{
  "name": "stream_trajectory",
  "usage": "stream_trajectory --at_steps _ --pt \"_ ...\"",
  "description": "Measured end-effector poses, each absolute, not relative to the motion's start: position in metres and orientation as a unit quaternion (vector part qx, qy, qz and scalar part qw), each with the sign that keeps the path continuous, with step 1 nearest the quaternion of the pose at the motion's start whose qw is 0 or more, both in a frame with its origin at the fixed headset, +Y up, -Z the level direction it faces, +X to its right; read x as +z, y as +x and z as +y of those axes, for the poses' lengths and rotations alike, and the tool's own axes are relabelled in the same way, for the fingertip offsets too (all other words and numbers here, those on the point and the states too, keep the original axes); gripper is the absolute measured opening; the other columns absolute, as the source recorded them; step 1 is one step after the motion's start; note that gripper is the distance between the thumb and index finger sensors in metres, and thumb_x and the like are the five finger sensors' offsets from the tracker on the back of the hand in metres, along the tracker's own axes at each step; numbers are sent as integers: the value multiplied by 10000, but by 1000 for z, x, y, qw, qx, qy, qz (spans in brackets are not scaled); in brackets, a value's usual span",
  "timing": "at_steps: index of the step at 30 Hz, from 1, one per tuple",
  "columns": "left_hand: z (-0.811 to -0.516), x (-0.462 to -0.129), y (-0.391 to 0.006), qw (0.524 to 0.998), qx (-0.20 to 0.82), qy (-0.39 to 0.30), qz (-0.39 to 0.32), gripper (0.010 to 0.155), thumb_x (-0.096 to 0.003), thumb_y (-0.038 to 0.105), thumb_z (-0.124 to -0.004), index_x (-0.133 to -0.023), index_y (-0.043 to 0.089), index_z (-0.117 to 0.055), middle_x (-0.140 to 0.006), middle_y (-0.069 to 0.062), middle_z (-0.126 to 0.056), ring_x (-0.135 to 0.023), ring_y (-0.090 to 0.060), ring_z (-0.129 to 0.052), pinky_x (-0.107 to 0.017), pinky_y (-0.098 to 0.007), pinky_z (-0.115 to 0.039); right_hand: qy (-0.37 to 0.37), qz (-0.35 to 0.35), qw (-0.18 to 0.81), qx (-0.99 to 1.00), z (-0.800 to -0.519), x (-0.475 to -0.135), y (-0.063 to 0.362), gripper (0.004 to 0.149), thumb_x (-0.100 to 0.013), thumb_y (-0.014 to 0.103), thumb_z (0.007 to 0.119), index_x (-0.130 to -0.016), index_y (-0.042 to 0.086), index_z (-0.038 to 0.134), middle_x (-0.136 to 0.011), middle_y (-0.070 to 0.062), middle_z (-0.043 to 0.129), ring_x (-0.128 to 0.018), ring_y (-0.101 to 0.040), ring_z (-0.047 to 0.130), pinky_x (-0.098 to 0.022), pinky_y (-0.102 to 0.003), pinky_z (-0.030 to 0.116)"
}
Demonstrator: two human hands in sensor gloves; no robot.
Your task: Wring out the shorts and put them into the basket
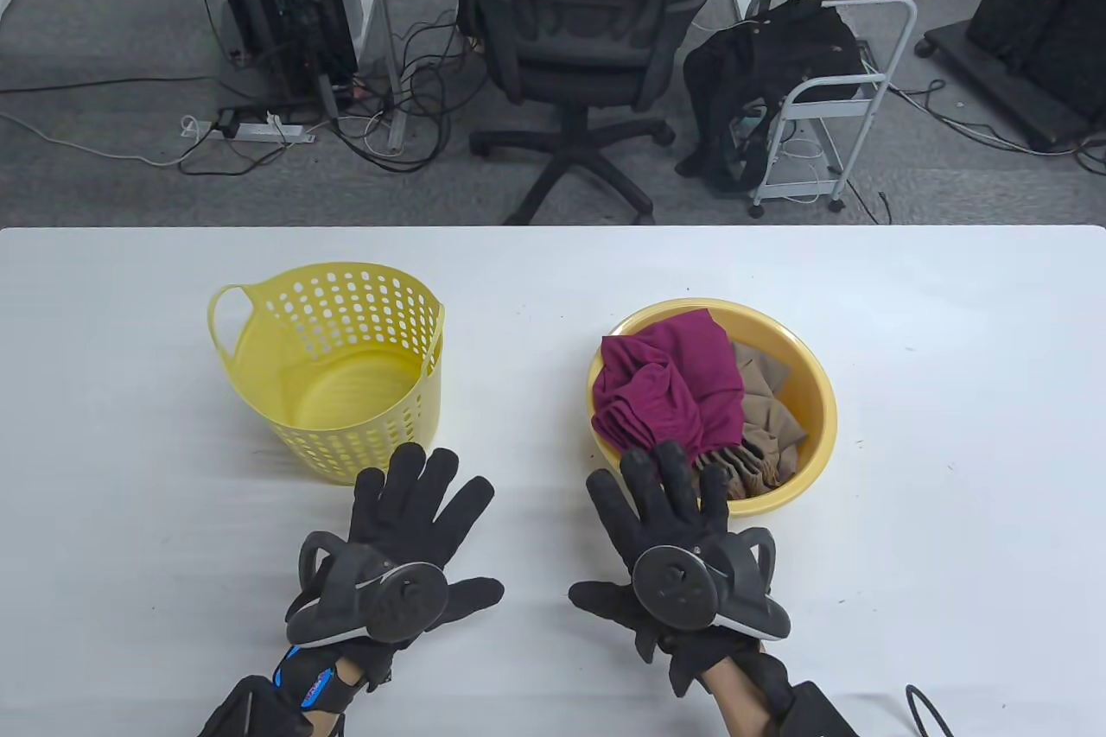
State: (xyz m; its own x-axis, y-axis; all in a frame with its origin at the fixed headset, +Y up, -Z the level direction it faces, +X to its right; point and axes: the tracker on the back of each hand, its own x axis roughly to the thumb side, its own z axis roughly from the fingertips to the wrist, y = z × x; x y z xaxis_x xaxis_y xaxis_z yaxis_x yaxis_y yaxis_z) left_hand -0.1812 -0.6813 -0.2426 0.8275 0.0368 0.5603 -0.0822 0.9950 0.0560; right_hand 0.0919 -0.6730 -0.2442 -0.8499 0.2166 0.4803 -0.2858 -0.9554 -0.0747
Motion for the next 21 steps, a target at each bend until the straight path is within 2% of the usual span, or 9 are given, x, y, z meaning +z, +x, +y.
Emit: stream_trajectory --at_steps 15,21 --pt "-681 -242 -182 955 31 42 -293 952 -463 729 -715 -1187 215 -371 -1258 -312 -312 -1103 -676 -300 -651 -842 -335 213 -78 92 970 -647 -267 112 1058 -410 738 813 -1140 141 333 -1138 -291 280 -1020 -583 246 -655 -787 330" --pt "-681 -242 -182 955 33 40 -293 951 -464 729 -715 -1187 218 -369 -1258 -311 -311 -1104 -675 -298 -651 -842 -335 205 -72 77 973 -639 -277 117 1075 -408 724 830 -1137 121 319 -1131 -298 297 -1014 -594 310 -672 -752 417"
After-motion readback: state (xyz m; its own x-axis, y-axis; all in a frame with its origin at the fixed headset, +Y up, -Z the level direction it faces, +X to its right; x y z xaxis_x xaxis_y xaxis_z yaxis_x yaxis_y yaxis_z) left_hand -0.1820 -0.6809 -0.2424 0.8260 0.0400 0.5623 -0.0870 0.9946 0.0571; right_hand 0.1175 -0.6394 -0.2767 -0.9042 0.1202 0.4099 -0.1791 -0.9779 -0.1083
